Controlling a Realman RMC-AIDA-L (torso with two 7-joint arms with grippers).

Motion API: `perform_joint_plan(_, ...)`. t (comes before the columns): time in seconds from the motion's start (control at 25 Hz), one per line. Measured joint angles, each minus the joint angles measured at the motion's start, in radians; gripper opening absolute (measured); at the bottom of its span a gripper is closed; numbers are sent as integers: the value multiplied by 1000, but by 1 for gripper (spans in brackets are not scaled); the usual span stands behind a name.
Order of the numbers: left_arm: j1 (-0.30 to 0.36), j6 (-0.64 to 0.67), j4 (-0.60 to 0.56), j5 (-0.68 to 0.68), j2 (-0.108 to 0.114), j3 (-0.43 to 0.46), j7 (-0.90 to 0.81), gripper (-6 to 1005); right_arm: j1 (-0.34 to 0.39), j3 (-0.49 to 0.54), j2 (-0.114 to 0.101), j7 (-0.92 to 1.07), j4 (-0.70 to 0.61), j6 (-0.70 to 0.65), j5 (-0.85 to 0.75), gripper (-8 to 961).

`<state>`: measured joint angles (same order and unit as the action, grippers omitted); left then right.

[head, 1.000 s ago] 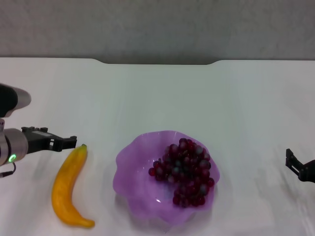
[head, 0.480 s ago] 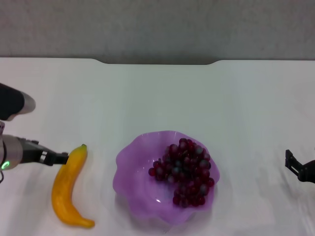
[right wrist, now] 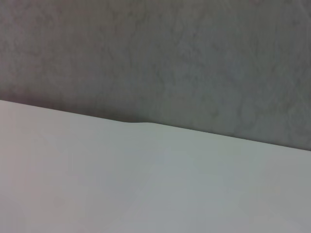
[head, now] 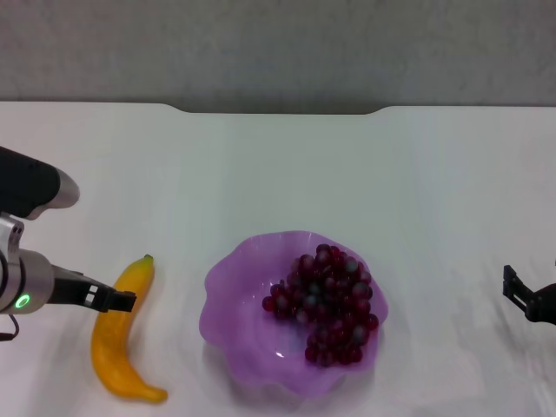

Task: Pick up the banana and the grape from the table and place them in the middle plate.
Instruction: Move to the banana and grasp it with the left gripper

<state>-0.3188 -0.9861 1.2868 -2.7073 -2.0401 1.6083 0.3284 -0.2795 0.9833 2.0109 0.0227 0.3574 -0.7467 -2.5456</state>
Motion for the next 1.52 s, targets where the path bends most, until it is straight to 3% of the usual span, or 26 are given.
perform_joint_plan(0.32, 3, -8, -8, -7, 0, -8, -107, 907, -2, 0, 0, -1, 3, -3, 1, 850)
perform_joint_plan(0.96, 5, 41, -35, -45, -4, -141, -350, 906, -3, 4, 0, -1, 3, -8, 1, 850)
perform_joint_plan(1.52, 13, 129, -96, -96, -3, -143, -392, 906, -3, 1, 1, -1, 10, -11, 1, 851)
